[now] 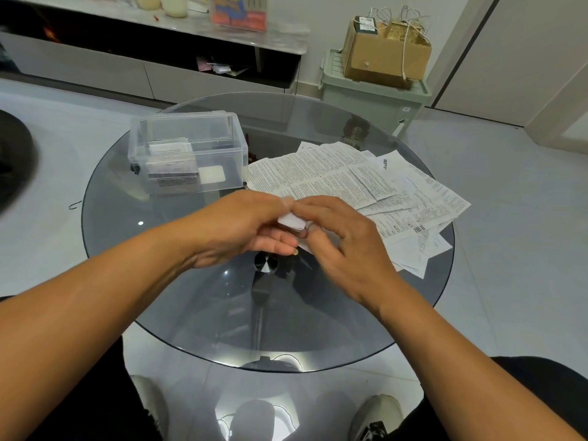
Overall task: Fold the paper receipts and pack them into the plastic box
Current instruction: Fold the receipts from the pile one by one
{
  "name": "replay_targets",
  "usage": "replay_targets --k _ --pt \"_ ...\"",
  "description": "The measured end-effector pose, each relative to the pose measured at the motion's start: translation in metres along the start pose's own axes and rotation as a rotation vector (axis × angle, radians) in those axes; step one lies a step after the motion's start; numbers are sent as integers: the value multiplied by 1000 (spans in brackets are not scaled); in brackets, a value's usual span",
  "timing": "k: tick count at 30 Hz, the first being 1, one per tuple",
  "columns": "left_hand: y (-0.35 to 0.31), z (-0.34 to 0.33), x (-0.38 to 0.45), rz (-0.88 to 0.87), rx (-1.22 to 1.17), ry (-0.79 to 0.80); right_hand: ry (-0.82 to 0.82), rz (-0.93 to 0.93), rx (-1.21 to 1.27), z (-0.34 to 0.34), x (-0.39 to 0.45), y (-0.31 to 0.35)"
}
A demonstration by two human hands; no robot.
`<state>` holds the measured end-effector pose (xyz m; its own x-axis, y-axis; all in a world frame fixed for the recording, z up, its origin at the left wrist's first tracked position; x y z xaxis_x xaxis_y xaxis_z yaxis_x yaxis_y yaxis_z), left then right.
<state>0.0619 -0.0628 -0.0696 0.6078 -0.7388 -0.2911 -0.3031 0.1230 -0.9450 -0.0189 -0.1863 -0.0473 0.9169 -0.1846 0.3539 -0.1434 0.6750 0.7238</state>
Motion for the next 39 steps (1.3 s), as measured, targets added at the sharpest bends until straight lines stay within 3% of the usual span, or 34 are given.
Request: replay_targets --k 3,7,10,14,17,21,23,28,32,36,39 --pt "0 -3 -3 -36 209 40 -39 -241 270 6 1 -10" --pt "-3 0 -8 -76 415 -20 -48 -317 415 5 5 -12" --pt "-14 25 -10 -116 651 -221 -11 -338 243 1 5 -19" --pt "-25 74 -15 -58 1275 -416 144 -250 -245 -11 5 -25" --pt "-24 97 -18 10 1409 -539 175 -314 -328 -14 6 -25" --pt "-32 91 -24 -173 1544 -637 97 -349 -254 -11 9 -22" --pt "-34 81 -27 -274 1557 -629 77 -383 -181 -10 13 -25" --pt "-34 46 -29 -514 1552 -547 82 -410 -461 -11 24 -34" --pt "-26 16 -30 -743 1474 -311 2 -339 -595 -15 36 -33" --pt "-6 2 -26 -751 1462 -75 -22 -276 -602 -12 41 -31" --pt "-5 10 -24 -713 1529 -124 90 -387 -487 -13 37 -33"
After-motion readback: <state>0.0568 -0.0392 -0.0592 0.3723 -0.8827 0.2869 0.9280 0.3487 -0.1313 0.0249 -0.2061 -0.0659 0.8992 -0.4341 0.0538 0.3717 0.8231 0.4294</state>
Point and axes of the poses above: each hand's wrist, its own x-axis towards the middle knuckle, its own z-axis out of the back of the hand, y = z × x, the point moved 7 cm from there along x, towards the middle knuckle, and after that the axes turned 5 degrees about -z, right-handed, at the moved point
